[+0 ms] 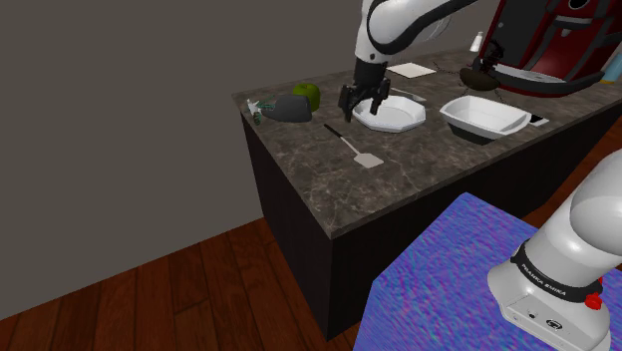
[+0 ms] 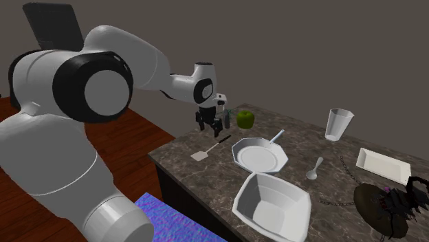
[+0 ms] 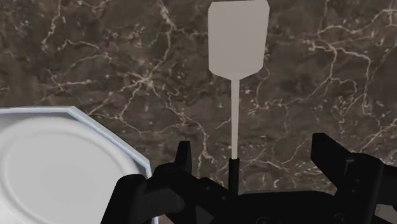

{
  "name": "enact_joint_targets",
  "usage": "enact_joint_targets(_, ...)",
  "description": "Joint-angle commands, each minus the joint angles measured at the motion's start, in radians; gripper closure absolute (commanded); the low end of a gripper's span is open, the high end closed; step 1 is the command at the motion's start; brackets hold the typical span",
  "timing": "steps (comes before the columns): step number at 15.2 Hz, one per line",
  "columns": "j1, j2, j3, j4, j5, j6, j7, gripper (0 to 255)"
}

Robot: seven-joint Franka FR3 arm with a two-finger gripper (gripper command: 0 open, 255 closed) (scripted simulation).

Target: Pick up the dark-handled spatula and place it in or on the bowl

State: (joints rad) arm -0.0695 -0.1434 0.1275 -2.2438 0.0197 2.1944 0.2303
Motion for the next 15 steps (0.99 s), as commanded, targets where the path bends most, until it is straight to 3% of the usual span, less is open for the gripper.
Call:
enact_joint_targets(1, -0.004, 0.073, 0.004, 0.027, -0.019, 0.036, 0.028, 0)
enact_joint_targets(5, -0.005, 0.206, 0.006, 0.094, -0.055, 0.081, 0.079, 0)
enact_joint_targets(15, -0.003, 0.270, 0.003, 0.063, -0.069, 0.175, 0.089, 0)
